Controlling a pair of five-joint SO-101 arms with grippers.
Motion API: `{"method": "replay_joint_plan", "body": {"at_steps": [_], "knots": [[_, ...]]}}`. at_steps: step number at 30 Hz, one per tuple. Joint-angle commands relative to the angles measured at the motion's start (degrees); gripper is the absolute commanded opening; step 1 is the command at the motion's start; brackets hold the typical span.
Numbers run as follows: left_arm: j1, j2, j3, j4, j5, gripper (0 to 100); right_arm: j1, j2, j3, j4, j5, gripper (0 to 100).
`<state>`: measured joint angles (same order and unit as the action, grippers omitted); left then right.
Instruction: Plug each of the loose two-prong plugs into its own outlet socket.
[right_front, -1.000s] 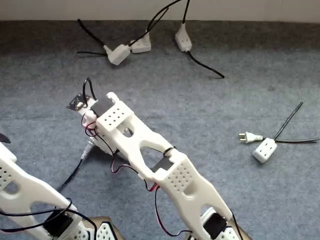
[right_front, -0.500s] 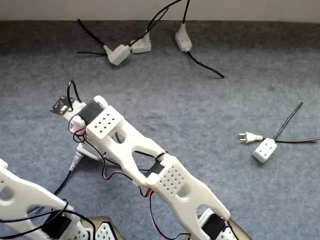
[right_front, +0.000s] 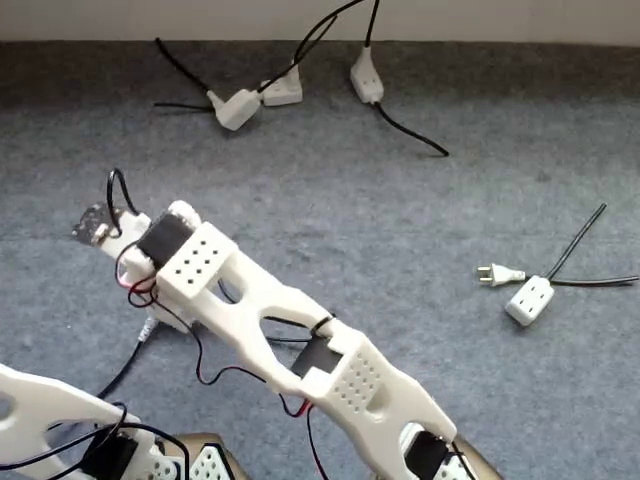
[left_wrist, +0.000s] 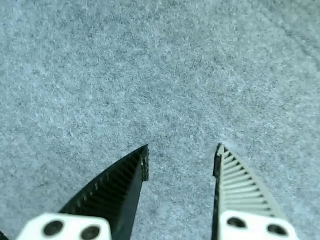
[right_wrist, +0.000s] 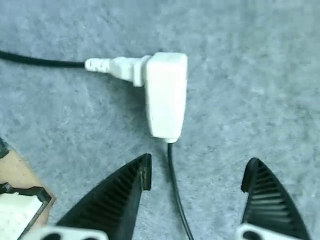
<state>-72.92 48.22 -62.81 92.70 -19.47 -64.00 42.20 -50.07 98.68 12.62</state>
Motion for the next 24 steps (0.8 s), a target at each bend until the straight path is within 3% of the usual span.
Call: {"method": "replay_joint_plan", "body": {"at_steps": [1, 13, 19, 24], "knots": [[-0.6, -1.0, -2.1, 1.7, 0.1, 22, -2.5, 0.4, 0.5, 1.1, -0.1, 29.2], [-1.5, -0.9, -2.1, 1.9, 0.0, 22, -1.6, 9.1, 0.5, -10.2, -0.2, 27.6], [-1.7, -0.9, -2.0, 2.0, 0.0, 22, 2.3, 11.3, 0.5, -16.7, -1.0, 10.7], [-1.5, -0.9, 0.0, 1.8, 0.0, 22, 5.1, 10.8, -2.3, -19.3, -9.3, 4.3]]}}
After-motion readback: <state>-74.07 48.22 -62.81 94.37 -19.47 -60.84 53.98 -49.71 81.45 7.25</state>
